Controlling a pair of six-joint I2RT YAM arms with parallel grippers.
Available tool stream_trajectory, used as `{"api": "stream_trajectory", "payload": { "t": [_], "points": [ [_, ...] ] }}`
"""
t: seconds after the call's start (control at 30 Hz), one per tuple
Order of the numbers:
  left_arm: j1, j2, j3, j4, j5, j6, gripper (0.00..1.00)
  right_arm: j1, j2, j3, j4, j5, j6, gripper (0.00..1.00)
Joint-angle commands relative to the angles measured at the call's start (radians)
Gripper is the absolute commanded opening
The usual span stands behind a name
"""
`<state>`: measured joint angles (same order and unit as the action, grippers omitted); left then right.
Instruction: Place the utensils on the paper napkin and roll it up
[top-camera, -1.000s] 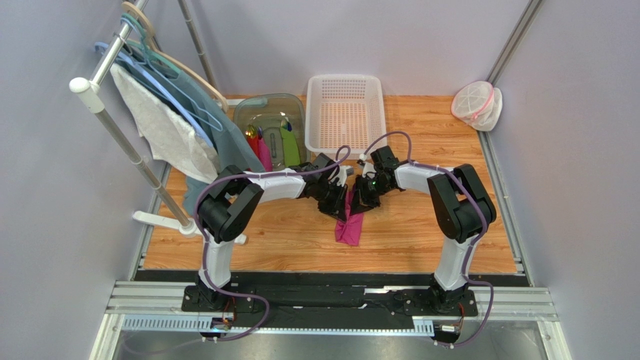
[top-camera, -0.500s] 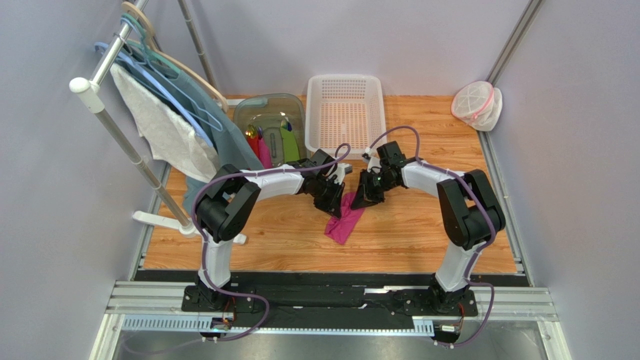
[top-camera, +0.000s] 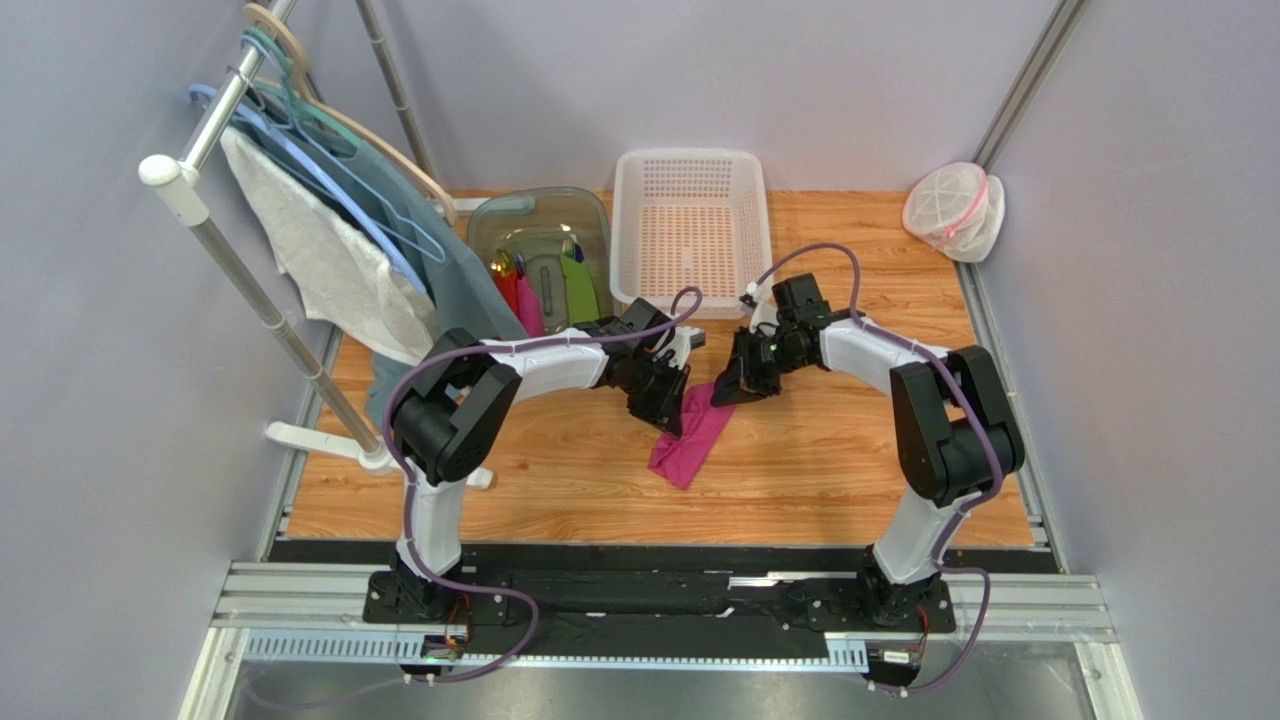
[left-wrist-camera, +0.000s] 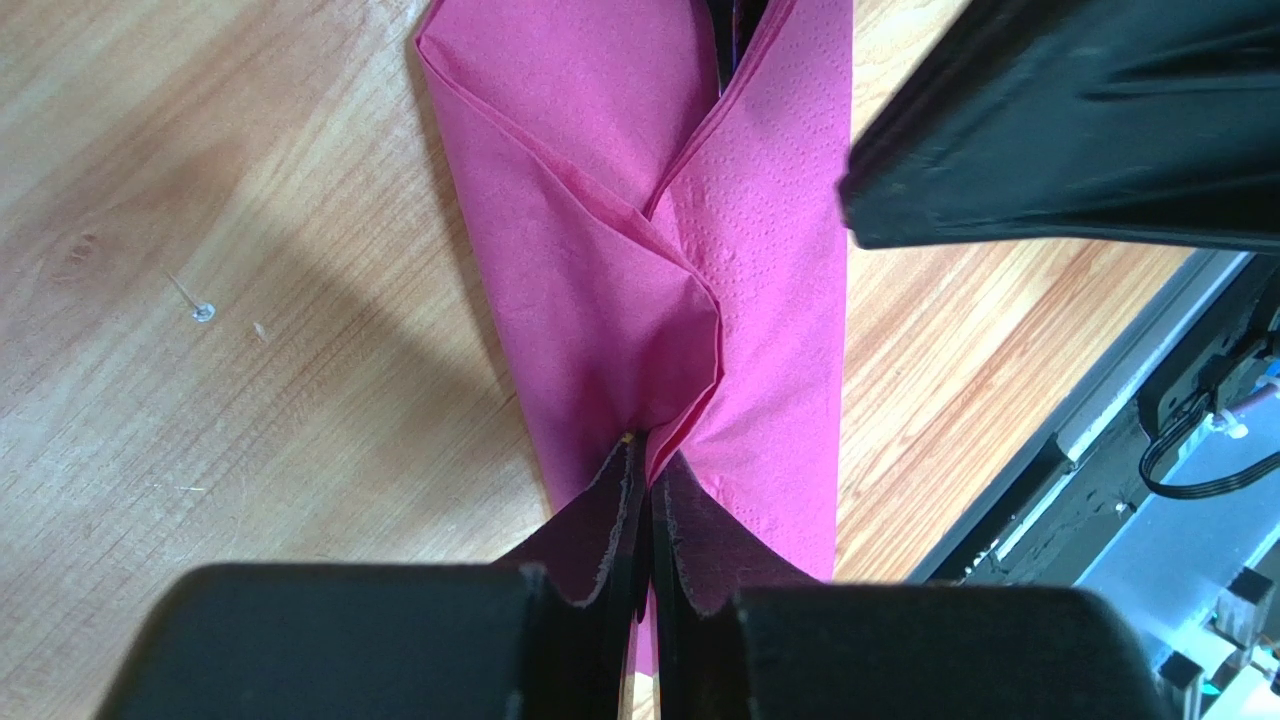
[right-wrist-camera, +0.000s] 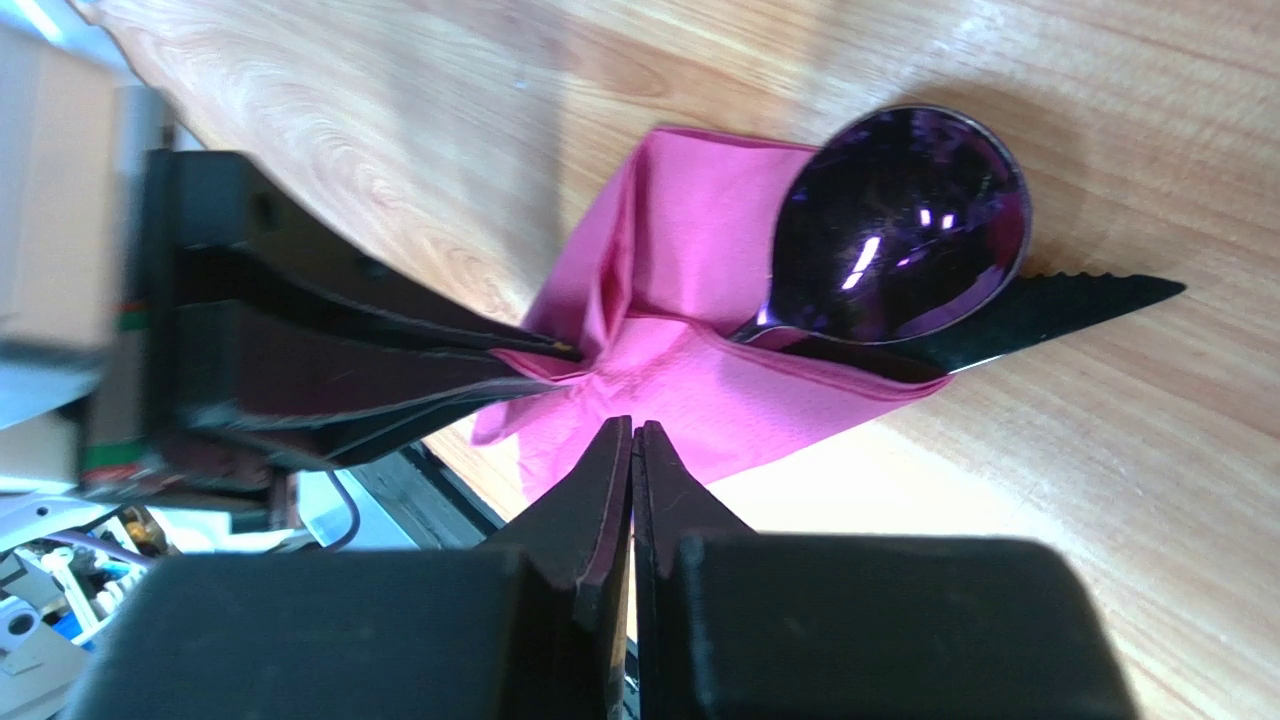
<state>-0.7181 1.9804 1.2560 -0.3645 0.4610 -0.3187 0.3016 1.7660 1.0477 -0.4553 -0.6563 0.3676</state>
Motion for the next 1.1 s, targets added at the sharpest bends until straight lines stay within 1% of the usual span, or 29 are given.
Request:
{"api": "stream_trajectory", "payload": {
  "t": [0.0,0.33,0.53,0.8,1.07],
  "points": [
    [0.008,0.015,0.008,-0.062,-0.097,0.053,0.09,-0.002,0.039,-0.005,0.029,-0.003,-0.013,0.03],
    [-0.001,0.008,0.020,-0.056,-0.090,0.058,0.09,-0.002,0.096,-0.021,0.043,0.049,-0.012,0.02],
    [-0.027,-0.049,0.039,-0.036,-0.085,0.076,0.09,-0.002,0.113,-0.023,0.033,0.078,-0.018,0.00],
    [-0.069,-0.081,0.085,-0.036,-0.036,0.021,0.08,-0.004,0.119,-0.018,0.026,0.103,-0.016,0.00],
    [-0.093,-0.101,0.060,0.021,0.028,-0.005,0.08,-0.002,0.124,-0.020,0.023,0.107,-0.015,0.00]
  ]
}}
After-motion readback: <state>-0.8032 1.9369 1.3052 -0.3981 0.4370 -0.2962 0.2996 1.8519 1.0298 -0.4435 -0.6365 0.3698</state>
